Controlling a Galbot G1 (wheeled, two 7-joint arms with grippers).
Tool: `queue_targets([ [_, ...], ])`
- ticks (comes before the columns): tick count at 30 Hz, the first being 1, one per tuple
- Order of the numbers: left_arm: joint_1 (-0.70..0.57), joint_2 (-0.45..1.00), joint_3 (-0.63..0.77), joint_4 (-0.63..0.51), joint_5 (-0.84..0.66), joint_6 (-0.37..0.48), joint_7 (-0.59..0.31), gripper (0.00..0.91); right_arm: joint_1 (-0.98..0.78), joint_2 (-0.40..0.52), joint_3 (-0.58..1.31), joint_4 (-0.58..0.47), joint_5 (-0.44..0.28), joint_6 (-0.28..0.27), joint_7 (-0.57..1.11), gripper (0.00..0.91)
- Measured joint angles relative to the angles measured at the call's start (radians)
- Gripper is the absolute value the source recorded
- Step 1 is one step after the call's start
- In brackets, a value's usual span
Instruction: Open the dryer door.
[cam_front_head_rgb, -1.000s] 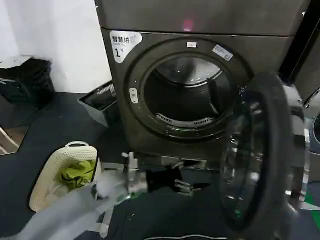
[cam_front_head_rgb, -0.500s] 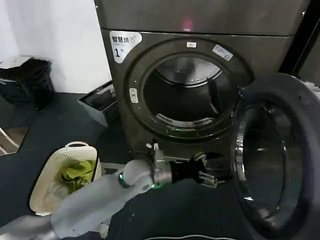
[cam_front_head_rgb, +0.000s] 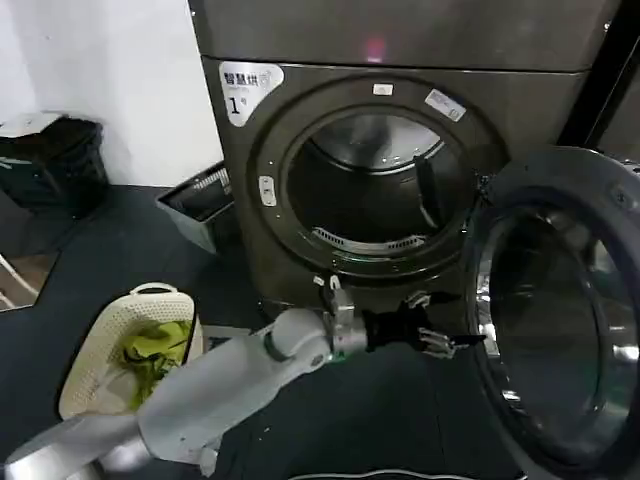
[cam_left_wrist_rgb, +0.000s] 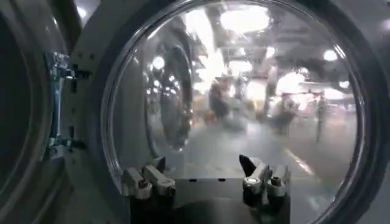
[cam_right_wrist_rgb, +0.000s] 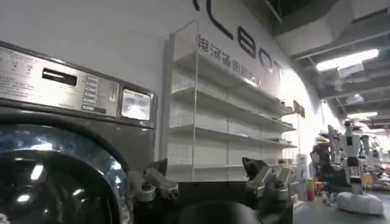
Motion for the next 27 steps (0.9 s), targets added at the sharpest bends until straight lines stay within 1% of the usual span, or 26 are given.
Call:
queue_targets([
  [10, -0.018, -0.084, -0.004, 0.044, -0.01, -0.033, -0.057, 0.907, -0.009, 0.01, 0.007, -0.002, 0.0, 0.01, -0.006, 0.907],
  [14, -0.025, -0.108, -0.008, 0.059, -0.005, -0.081, -0.1, 0.907, -0.01, 0.014, 0.007, 0.001, 0.0, 0.015, -0.007, 0.907],
  [17, -0.029, -0.127, -0.01, 0.074, 0.004, -0.101, -0.121, 0.907, -0.011, 0.014, 0.007, 0.002, 0.0, 0.017, -0.008, 0.907],
  [27, -0.032, -0.191, -0.025, 0.123, 0.035, -0.119, -0.149, 0.907, -0.009, 0.014, 0.001, 0.008, 0.001, 0.026, -0.01, 0.907],
])
